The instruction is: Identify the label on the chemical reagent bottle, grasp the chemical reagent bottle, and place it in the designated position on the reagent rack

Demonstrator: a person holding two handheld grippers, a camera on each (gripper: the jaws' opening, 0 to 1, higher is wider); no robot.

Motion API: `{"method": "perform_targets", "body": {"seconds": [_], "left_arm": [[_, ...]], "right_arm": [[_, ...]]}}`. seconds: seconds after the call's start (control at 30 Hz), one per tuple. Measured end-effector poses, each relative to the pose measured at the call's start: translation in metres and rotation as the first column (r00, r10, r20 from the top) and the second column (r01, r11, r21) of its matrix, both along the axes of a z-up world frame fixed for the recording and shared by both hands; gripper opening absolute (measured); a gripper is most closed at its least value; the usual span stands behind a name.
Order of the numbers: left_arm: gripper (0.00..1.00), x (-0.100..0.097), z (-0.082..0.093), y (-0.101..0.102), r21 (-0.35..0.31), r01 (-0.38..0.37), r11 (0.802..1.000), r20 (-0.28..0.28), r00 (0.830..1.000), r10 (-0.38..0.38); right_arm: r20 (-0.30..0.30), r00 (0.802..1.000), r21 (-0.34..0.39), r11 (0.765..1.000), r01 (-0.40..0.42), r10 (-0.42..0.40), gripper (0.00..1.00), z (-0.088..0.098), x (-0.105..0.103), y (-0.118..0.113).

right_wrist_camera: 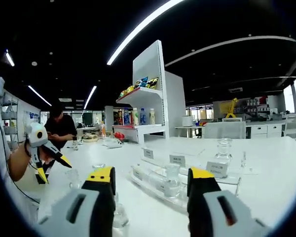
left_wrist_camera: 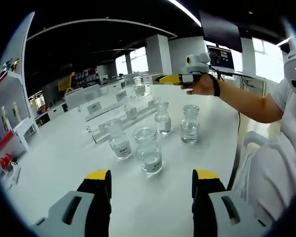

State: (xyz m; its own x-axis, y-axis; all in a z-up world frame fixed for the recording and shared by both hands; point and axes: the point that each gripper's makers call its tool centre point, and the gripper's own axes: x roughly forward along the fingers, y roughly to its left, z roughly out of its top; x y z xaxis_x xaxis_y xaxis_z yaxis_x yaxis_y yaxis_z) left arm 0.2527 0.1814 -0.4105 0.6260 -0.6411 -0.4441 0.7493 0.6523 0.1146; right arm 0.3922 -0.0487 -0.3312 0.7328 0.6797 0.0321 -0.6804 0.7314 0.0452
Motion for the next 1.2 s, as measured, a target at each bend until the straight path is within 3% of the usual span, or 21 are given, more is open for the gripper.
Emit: {"method": "perform_targets", "body": {"seconds": [0.2,0.8,1.2], "left_arm": [[0.66,0.001,0.003,0.002,-0.008,-0.01,1.0,0.011,1.0,0.01],[0.65,0.001,0.006,0.007,-0.017,-0.028,0.999,0.028,0.999,0.028],[0.65,0.001,0.005,0.006,-0.016,-0.023,1.0,0.024,0.999,0.023]], "right_arm": [[0.005,1.0,-0.006,1.0,0.001,-0.001,0.53,0.004,-0.014,0.001],[0.024,0.984,-0.042,0.983,-0.177,0.179,0.53,0.003,-0.071,0.039],[-0.009,0.954,-0.156,0.941,-0.299,0.301,0.53,-0.031,-0.108,0.064]]}}
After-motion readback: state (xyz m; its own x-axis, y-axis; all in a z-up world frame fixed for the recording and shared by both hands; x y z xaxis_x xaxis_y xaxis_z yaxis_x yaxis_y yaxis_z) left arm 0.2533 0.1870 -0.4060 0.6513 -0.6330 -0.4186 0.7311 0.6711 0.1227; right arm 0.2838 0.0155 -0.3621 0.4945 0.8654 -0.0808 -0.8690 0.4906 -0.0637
